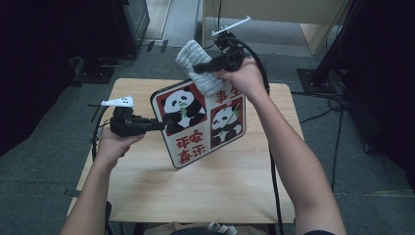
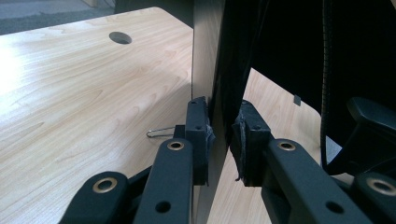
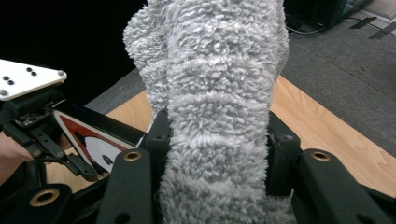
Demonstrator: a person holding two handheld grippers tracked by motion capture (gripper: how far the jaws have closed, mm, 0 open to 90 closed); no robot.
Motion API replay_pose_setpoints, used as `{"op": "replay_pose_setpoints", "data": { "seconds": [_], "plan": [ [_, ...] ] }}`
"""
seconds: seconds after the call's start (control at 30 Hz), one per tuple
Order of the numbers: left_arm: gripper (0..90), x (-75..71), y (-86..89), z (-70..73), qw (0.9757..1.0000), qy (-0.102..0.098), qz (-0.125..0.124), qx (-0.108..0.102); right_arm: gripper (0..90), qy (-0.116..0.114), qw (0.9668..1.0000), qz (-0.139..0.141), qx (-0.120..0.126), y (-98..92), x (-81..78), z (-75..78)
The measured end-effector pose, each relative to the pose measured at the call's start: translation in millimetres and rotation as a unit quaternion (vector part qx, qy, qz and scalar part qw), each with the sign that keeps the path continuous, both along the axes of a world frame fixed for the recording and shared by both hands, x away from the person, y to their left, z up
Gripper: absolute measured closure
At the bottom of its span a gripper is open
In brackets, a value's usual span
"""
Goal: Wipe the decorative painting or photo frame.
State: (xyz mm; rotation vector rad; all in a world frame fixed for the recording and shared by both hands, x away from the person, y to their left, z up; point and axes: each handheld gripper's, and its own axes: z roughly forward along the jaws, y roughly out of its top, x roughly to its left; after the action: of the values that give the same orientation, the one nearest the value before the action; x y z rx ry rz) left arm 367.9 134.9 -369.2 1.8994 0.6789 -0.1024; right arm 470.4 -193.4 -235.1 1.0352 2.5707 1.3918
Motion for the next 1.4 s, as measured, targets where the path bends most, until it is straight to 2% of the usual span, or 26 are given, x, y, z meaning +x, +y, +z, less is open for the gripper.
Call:
{"op": "replay_pose_setpoints", "data": {
  "seconds": [0.5, 1.4],
  "plan": [
    [78.0, 0.0, 0.1, 0.0, 1.0, 0.001, 0.001, 0.0, 57.2, -0.004, 0.9998, -0.02, 0.002, -21.9, 7.1, -0.5],
    [78.0, 0.5, 0.8, -0.4, 1.0, 0.001, 0.003, -0.001, 57.3, 0.0, 0.9986, -0.052, 0.0, -46.9, 15.9, 0.0]
  ]
}}
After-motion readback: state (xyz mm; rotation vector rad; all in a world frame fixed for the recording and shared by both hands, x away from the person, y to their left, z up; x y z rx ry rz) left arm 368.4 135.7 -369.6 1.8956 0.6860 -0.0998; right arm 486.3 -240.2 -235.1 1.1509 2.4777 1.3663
